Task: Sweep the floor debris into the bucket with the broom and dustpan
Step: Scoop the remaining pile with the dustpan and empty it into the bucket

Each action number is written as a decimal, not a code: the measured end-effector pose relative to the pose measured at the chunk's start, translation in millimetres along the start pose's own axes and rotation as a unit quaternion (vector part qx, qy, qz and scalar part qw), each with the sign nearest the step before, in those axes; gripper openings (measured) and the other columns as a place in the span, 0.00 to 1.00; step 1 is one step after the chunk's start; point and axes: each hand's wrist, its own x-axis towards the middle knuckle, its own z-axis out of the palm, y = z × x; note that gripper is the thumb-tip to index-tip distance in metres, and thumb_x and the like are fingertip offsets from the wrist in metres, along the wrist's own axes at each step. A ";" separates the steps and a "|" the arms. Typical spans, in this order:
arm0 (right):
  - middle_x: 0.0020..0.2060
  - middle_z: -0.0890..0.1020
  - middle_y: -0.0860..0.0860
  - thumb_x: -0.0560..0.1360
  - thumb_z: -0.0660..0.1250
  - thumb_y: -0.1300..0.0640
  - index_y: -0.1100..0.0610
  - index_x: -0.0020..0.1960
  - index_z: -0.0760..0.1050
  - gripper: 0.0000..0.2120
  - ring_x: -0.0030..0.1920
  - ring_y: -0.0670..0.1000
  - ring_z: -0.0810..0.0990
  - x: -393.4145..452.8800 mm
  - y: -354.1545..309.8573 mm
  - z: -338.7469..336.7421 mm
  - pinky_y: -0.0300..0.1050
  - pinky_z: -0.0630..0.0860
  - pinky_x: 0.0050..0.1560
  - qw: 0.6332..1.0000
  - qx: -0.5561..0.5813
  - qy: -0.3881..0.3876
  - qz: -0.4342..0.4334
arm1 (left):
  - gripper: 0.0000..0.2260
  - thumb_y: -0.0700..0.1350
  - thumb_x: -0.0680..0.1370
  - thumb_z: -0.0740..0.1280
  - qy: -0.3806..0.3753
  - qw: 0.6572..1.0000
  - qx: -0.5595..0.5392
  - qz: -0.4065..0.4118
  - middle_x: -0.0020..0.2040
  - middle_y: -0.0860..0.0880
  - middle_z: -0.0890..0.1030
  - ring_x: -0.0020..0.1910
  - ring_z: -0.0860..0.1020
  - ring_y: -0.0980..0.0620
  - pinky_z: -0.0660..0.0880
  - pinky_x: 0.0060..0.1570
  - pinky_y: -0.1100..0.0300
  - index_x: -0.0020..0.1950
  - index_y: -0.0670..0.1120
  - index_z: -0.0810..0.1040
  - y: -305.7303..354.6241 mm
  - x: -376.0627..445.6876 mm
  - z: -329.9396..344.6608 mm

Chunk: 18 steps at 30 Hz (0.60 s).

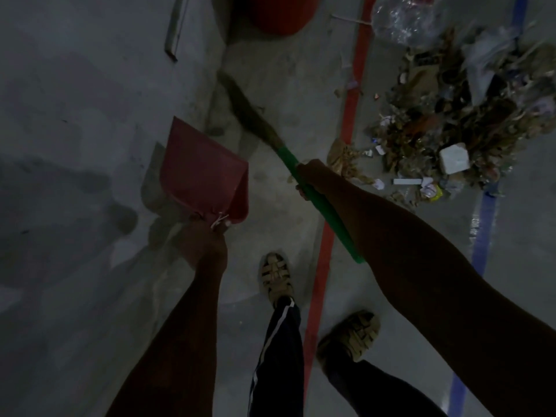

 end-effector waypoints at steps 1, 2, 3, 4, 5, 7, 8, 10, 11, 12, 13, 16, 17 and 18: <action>0.42 0.78 0.60 0.83 0.61 0.57 0.65 0.56 0.71 0.10 0.29 0.52 0.78 0.9 3.2 -5.1 0.44 0.75 0.29 1.000 0.008 0.011 0.010 | 0.31 0.60 0.74 0.70 0.001 1.000 0.002 0.009 0.54 0.33 0.79 0.54 0.78 0.33 0.73 0.49 0.45 0.61 0.34 0.73 1.3 2.1 0.1; 0.41 0.77 0.60 0.84 0.60 0.57 0.64 0.54 0.70 0.09 0.30 0.53 0.77 0.6 8.6 -12.1 0.45 0.74 0.29 0.999 0.023 0.030 0.023 | 0.31 0.61 0.74 0.70 0.005 1.000 -0.003 0.017 0.53 0.32 0.79 0.52 0.79 0.33 0.73 0.47 0.46 0.60 0.34 0.73 2.5 4.1 0.3; 0.40 0.76 0.59 0.84 0.59 0.57 0.64 0.53 0.69 0.09 0.30 0.52 0.75 0.9 14.1 -20.9 0.43 0.73 0.27 0.997 0.042 0.057 0.037 | 0.31 0.61 0.73 0.70 0.005 1.000 -0.014 0.021 0.52 0.32 0.79 0.51 0.79 0.33 0.73 0.46 0.46 0.59 0.35 0.73 6.1 6.0 -0.3; 0.39 0.75 0.57 0.84 0.59 0.57 0.63 0.54 0.69 0.08 0.30 0.52 0.74 -2.1 18.5 -31.6 0.41 0.72 0.24 0.993 0.047 0.090 0.052 | 0.30 0.62 0.73 0.71 0.004 0.999 -0.030 0.021 0.51 0.33 0.80 0.50 0.79 0.33 0.74 0.46 0.45 0.58 0.36 0.74 9.8 7.6 -0.5; 0.38 0.74 0.57 0.84 0.59 0.58 0.63 0.55 0.70 0.07 0.30 0.52 0.74 -2.4 26.7 -46.7 0.38 0.72 0.22 0.990 0.045 0.125 0.050 | 0.30 0.62 0.72 0.72 -0.001 0.999 -0.049 0.017 0.50 0.33 0.80 0.50 0.79 0.33 0.74 0.45 0.45 0.57 0.37 0.74 14.2 8.3 -0.3; 0.41 0.77 0.56 0.83 0.58 0.56 0.60 0.51 0.73 0.09 0.36 0.53 0.76 -3.7 42.7 -77.0 0.37 0.77 0.30 0.983 0.003 0.182 0.033 | 0.29 0.61 0.71 0.73 -0.010 0.997 -0.078 0.009 0.51 0.34 0.80 0.51 0.79 0.33 0.74 0.46 0.45 0.56 0.38 0.74 22.1 8.1 0.5; 0.44 0.78 0.58 0.83 0.57 0.53 0.59 0.49 0.74 0.12 0.40 0.56 0.78 -7.6 51.1 -92.3 0.42 0.79 0.39 0.977 -0.020 0.209 0.037 | 0.29 0.61 0.72 0.73 -0.009 0.996 -0.087 0.010 0.51 0.33 0.80 0.52 0.78 0.33 0.74 0.46 0.45 0.56 0.38 0.74 26.8 5.6 1.4; 0.44 0.80 0.60 0.84 0.57 0.51 0.61 0.49 0.72 0.14 0.38 0.58 0.80 -15.2 67.2 -114.0 0.49 0.79 0.37 0.967 0.007 0.247 0.057 | 0.28 0.59 0.72 0.73 -0.007 0.994 -0.106 0.002 0.53 0.33 0.80 0.53 0.78 0.32 0.73 0.47 0.46 0.58 0.37 0.74 36.0 -4.9 1.6; 0.42 0.79 0.59 0.84 0.58 0.50 0.62 0.50 0.72 0.14 0.34 0.57 0.79 -21.8 73.5 -120.4 0.48 0.77 0.31 0.963 0.027 0.261 0.065 | 0.28 0.59 0.72 0.73 -0.007 0.993 -0.114 -0.005 0.54 0.33 0.79 0.54 0.78 0.33 0.73 0.48 0.46 0.58 0.37 0.75 39.9 -12.0 2.0; 0.40 0.79 0.58 0.84 0.58 0.50 0.62 0.52 0.72 0.15 0.32 0.56 0.78 -27.3 76.3 -123.1 0.45 0.76 0.27 0.960 0.039 0.268 0.069 | 0.28 0.58 0.72 0.73 -0.007 0.993 -0.120 -0.011 0.54 0.33 0.79 0.54 0.78 0.33 0.73 0.48 0.46 0.58 0.37 0.75 43.7 -18.7 1.6; 0.39 0.79 0.58 0.84 0.58 0.50 0.62 0.53 0.73 0.15 0.30 0.55 0.78 -36.0 81.4 -123.7 0.42 0.74 0.24 0.960 0.038 0.270 0.065 | 0.27 0.58 0.72 0.73 -0.009 0.992 -0.126 -0.020 0.54 0.33 0.80 0.54 0.78 0.34 0.73 0.48 0.47 0.57 0.37 0.75 46.3 -27.4 2.7; 0.36 0.79 0.56 0.85 0.57 0.48 0.62 0.53 0.75 0.17 0.28 0.53 0.76 -60.8 94.2 -115.8 0.40 0.72 0.21 0.969 0.025 0.241 0.054 | 0.26 0.58 0.71 0.74 -0.011 0.986 -0.160 -0.045 0.53 0.35 0.81 0.52 0.79 0.35 0.74 0.48 0.47 0.55 0.38 0.76 50.8 -53.3 7.8; 0.36 0.79 0.56 0.85 0.57 0.48 0.62 0.52 0.75 0.17 0.27 0.53 0.76 -67.6 99.2 -109.9 0.41 0.73 0.21 0.975 0.015 0.219 0.044 | 0.26 0.59 0.71 0.74 -0.010 0.984 -0.169 -0.053 0.53 0.35 0.81 0.52 0.79 0.36 0.75 0.48 0.47 0.55 0.38 0.76 51.4 -61.6 9.3; 0.36 0.79 0.56 0.85 0.58 0.49 0.62 0.52 0.76 0.17 0.27 0.53 0.76 -74.2 107.0 -104.6 0.42 0.73 0.22 0.981 -0.003 0.192 0.033 | 0.27 0.59 0.71 0.74 -0.009 0.983 -0.173 -0.060 0.53 0.36 0.81 0.52 0.80 0.36 0.76 0.48 0.47 0.55 0.38 0.76 51.7 -70.5 12.0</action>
